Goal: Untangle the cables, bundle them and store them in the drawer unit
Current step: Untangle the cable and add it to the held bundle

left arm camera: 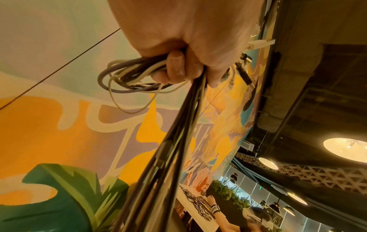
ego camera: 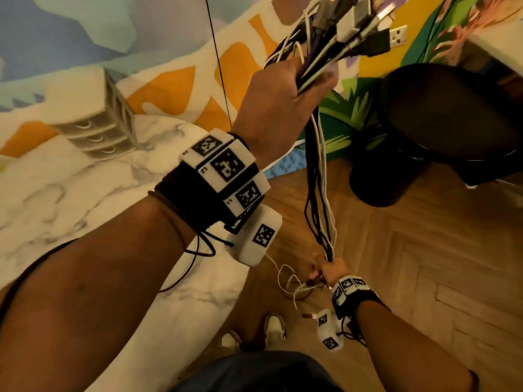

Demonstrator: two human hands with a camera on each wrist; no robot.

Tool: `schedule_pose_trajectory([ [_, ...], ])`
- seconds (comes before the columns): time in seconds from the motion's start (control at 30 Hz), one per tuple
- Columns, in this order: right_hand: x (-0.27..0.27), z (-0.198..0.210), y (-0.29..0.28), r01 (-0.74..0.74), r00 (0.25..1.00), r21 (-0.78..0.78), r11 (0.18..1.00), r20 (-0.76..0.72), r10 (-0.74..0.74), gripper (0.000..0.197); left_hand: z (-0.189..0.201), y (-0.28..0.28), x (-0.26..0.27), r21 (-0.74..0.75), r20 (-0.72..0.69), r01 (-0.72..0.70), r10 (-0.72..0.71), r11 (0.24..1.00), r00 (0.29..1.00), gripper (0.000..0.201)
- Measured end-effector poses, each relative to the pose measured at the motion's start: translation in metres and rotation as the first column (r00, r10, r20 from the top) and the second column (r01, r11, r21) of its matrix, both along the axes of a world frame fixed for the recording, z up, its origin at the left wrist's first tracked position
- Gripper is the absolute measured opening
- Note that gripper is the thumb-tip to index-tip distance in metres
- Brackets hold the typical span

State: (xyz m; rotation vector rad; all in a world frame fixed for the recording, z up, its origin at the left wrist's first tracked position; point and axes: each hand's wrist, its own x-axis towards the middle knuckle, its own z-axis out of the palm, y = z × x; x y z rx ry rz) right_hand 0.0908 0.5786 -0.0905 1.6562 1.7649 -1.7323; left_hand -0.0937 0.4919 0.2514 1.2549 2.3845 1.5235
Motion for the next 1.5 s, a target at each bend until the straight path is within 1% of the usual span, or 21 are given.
schedule_pose_trajectory([
  [0.13,-0.007,0.006,0.006,-0.002,0.998,0.071,0.997,0.066,-0.002,0.044,0.003,-0.004,-0.008,0.039,-0.003,-0.051,0.051,0.998,0.999,0.019],
  [0.2,-0.004,0.0,0.01,-0.036,0.997,0.066,0.997,0.076,0.031,0.041,0.005,-0.006,-0.012,0.069,0.012,-0.083,0.082,0.994,0.997,0.024],
  [0.33,0.009,-0.008,0.018,-0.104,0.979,0.059,0.993,0.181,0.092,0.042,0.01,-0.008,-0.016,0.113,0.024,-0.094,0.092,0.989,0.996,0.028],
  [0.4,0.01,-0.009,0.024,-0.177,0.954,0.102,0.979,0.262,0.145,0.039,0.01,-0.009,-0.014,0.118,0.027,-0.088,0.085,0.989,0.996,0.026],
  [0.5,0.011,-0.012,0.027,-0.254,0.932,0.128,0.959,0.297,0.207,0.045,0.01,-0.007,-0.011,0.142,0.032,-0.066,0.062,0.988,0.998,0.029],
  [0.6,0.016,-0.007,0.026,-0.411,0.868,0.173,0.895,0.373,0.327,0.043,0.008,-0.003,-0.007,0.16,0.031,-0.031,0.026,0.987,0.999,0.026],
  [0.63,0.016,-0.007,0.027,-0.453,0.855,0.16,0.877,0.357,0.376,0.044,0.005,-0.001,-0.006,0.159,0.036,-0.024,0.018,0.987,0.999,0.023],
  [0.7,0.017,-0.015,0.031,-0.507,0.842,0.119,0.854,0.281,0.46,0.052,-0.002,0.001,0.0,0.159,0.052,-0.003,-0.005,0.987,0.999,0.015],
  [0.77,0.011,-0.002,0.033,-0.554,0.829,0.172,0.815,0.203,0.521,0.068,-0.014,0.004,0.009,0.123,0.043,0.022,-0.028,0.992,0.999,0.017],
  [0.87,-0.012,0.051,0.039,-0.456,0.867,0.313,0.833,-0.052,0.495,0.064,-0.039,0.01,0.022,0.022,0.06,0.046,-0.047,0.999,0.997,0.028],
  [0.93,-0.027,0.103,0.044,-0.364,0.846,0.353,0.862,-0.261,0.465,0.066,-0.058,0.012,0.029,-0.044,0.076,0.069,-0.066,0.997,0.995,0.028],
  [1.0,-0.038,0.159,0.041,-0.296,0.766,0.266,0.917,-0.508,0.395,0.061,-0.074,0.013,0.035,-0.104,0.094,0.105,-0.095,0.989,0.991,0.021],
  [1.03,-0.043,0.186,0.036,-0.3,0.701,0.215,0.93,-0.612,0.367,0.055,-0.082,0.013,0.037,-0.139,0.098,0.124,-0.111,0.982,0.989,0.019],
  [1.1,-0.054,0.222,0.022,-0.332,0.634,0.246,0.91,-0.656,0.409,0.042,-0.094,0.012,0.04,-0.225,0.099,0.152,-0.133,0.962,0.986,0.026],
  [1.13,-0.06,0.228,0.017,-0.347,0.633,0.287,0.893,-0.631,0.449,0.037,-0.098,0.012,0.039,-0.266,0.103,0.164,-0.141,0.95,0.985,0.03],
  [1.2,-0.068,0.218,0.013,-0.317,0.693,0.388,0.865,-0.528,0.491,0.027,-0.101,0.009,0.035,-0.307,0.116,0.168,-0.138,0.937,0.984,0.034],
  [1.23,-0.069,0.203,0.016,-0.271,0.749,0.419,0.867,-0.474,0.463,0.026,-0.1,0.007,0.03,-0.303,0.13,0.16,-0.126,0.939,0.984,0.033],
  [1.3,-0.067,0.166,0.03,-0.165,0.859,0.458,0.873,-0.368,0.356,0.035,-0.094,0.0,0.017,-0.272,0.186,0.129,-0.08,0.954,0.979,0.026],
  [1.37,-0.055,0.132,0.042,-0.09,0.923,0.471,0.877,-0.292,0.251,0.044,-0.087,-0.007,0.003,-0.241,0.233,0.074,-0.016,0.968,0.972,0.033],
  [1.43,-0.041,0.096,0.053,-0.149,0.96,0.492,0.858,-0.137,0.245,0.042,-0.082,-0.009,-0.005,-0.142,0.33,0.028,0.021,0.99,0.944,0.042],
  [1.5,-0.028,0.07,0.06,-0.352,0.935,0.433,0.83,0.123,0.332,0.032,-0.082,-0.007,-0.004,-0.031,0.451,0.043,-0.024,0.999,0.892,0.044],
])
